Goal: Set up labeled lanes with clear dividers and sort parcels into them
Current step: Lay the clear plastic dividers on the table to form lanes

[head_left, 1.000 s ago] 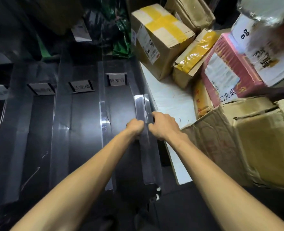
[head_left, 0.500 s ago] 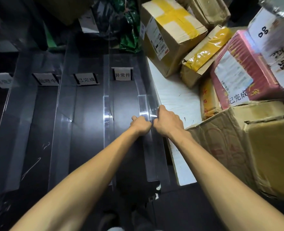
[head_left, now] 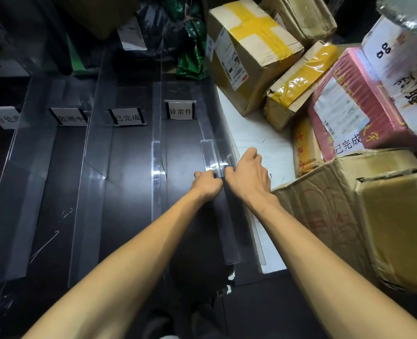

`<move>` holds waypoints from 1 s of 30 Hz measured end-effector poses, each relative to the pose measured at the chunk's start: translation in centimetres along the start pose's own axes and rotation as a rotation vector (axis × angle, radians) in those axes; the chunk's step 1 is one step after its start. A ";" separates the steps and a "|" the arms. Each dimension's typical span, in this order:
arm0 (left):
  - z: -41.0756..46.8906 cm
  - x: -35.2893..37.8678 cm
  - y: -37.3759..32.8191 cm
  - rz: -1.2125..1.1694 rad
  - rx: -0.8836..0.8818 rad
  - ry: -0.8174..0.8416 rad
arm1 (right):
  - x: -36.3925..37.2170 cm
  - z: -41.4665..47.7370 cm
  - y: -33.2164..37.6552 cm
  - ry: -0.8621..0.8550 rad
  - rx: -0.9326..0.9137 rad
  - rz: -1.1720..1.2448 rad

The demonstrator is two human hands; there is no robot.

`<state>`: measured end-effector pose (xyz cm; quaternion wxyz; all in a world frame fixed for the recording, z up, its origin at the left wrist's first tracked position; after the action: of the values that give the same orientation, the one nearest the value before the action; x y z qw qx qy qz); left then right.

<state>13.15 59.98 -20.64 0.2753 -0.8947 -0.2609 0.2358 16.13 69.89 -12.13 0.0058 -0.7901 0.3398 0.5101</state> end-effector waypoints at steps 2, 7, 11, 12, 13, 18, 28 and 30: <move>-0.2 -0.1 -0.1 0.001 -0.007 0.004 | 0.0 0.0 0.1 -0.019 -0.016 0.029; 0.0 0.1 -0.2 0.013 0.001 -0.015 | 0.5 0.6 0.0 0.087 -0.011 0.065; -0.1 0.2 -0.3 0.060 0.018 -0.028 | 0.8 0.6 0.6 0.092 -0.017 0.095; -0.2 0.2 -0.4 0.075 0.023 -0.025 | 0.9 0.7 0.7 0.090 -0.017 0.099; -0.2 0.2 -0.4 0.087 0.025 -0.025 | 0.8 0.7 0.8 0.088 -0.017 0.103; 0.0 -0.3 -0.4 0.080 0.030 -0.042 | 0.8 1.2 0.7 0.088 -0.022 0.117; 0.4 -0.2 -0.3 0.097 0.042 -0.066 | 0.8 1.2 0.0 0.042 -0.006 0.223; 0.4 -0.2 -0.2 0.112 0.046 -0.069 | 1.0 1.3 -0.1 0.060 0.003 0.241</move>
<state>12.73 60.14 -20.74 0.2731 -0.8927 -0.2141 0.2876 15.42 69.91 -13.56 -0.0646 -0.7584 0.4333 0.4826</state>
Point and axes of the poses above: each hand's wrist, its own z-axis towards the middle knuckle, its own x-axis out of the palm, y = z × x, the point moved 4 cm from there along z, towards the middle knuckle, and after that the axes turned 13 degrees about y, right-handed, at the moved point
